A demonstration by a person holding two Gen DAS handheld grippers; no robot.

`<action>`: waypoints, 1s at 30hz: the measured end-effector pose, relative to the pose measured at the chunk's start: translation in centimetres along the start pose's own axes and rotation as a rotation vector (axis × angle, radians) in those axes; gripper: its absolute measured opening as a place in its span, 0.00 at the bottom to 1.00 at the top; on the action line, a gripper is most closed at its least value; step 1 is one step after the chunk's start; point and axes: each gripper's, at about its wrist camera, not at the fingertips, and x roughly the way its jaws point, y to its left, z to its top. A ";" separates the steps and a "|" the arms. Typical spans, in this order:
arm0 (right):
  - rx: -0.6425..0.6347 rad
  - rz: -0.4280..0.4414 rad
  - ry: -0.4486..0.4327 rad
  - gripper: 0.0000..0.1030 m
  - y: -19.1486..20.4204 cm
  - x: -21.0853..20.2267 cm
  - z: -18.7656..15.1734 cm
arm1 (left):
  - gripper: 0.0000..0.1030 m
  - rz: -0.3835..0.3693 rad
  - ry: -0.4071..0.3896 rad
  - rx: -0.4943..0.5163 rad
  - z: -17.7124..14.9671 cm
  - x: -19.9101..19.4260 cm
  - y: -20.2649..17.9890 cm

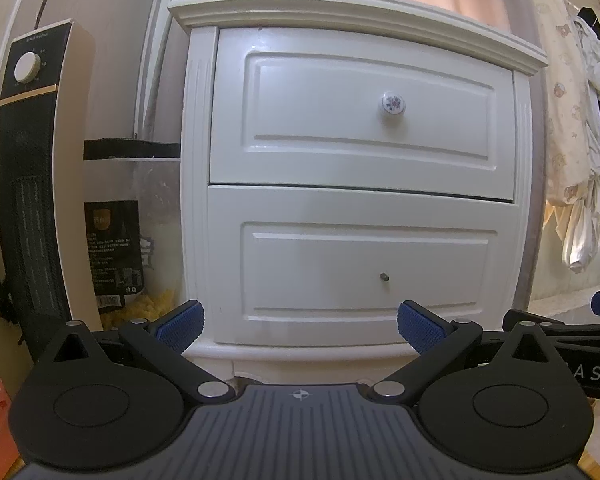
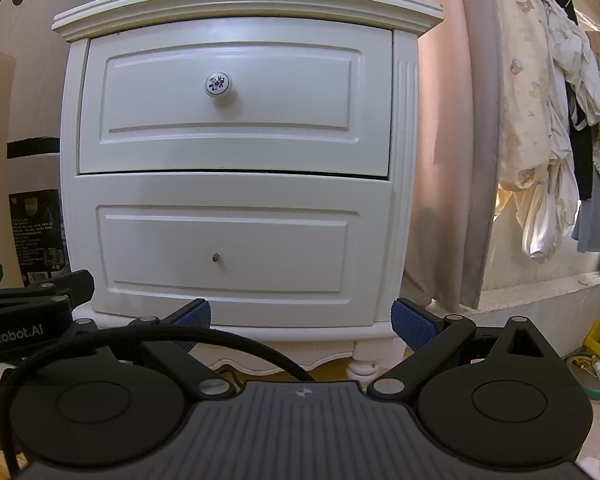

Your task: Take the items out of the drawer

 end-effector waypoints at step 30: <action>0.030 0.016 0.024 1.00 -0.5 0.2 -0.5 | 1.00 0.022 -0.006 0.005 -0.7 -0.4 -0.8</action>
